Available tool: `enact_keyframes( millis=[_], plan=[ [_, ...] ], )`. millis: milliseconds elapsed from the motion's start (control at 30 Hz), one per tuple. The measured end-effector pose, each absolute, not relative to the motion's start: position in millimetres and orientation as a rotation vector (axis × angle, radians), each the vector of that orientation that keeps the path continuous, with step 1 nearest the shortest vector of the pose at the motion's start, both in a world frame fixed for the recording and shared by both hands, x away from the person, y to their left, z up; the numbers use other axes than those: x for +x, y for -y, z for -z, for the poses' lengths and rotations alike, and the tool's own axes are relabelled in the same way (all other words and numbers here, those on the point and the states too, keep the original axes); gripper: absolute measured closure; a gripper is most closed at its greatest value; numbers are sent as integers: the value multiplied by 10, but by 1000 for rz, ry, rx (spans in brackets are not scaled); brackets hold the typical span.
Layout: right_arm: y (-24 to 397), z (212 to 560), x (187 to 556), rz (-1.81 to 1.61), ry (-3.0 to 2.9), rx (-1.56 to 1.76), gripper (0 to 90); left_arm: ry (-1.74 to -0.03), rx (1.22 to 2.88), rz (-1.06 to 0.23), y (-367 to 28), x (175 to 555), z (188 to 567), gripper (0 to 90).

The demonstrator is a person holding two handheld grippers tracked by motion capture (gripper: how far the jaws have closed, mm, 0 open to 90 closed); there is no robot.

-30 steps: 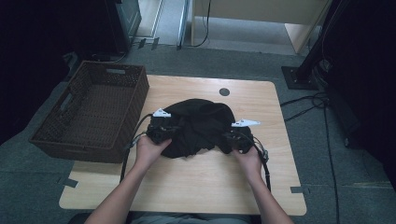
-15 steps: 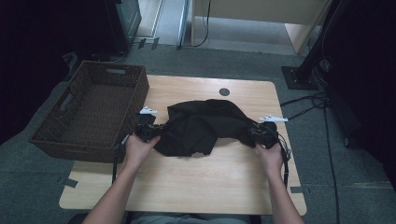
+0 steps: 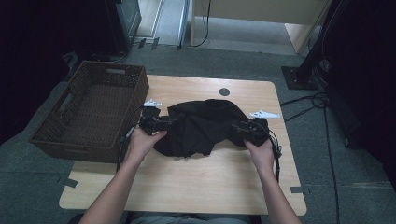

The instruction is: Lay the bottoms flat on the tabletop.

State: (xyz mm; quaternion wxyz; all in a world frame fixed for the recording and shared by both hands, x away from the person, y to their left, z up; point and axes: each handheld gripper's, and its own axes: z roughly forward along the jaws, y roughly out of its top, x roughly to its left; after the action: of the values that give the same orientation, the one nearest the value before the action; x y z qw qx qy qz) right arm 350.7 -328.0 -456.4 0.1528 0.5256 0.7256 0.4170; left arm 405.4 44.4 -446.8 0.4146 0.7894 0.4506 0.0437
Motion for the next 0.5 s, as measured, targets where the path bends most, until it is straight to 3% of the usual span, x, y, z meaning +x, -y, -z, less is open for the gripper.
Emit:
enact_keyframes(
  millis=[200, 500],
  plan=[
    [3222, 4362, 3505, -1258, -2085, 1459, 544, -1071, 2048, -150, -290, 4271, 4307, 449],
    [3048, 4656, 3563, -1226, -2183, 1480, 519, -1011, 2136, -179, -49, 4606, 4469, 388]
  ],
)
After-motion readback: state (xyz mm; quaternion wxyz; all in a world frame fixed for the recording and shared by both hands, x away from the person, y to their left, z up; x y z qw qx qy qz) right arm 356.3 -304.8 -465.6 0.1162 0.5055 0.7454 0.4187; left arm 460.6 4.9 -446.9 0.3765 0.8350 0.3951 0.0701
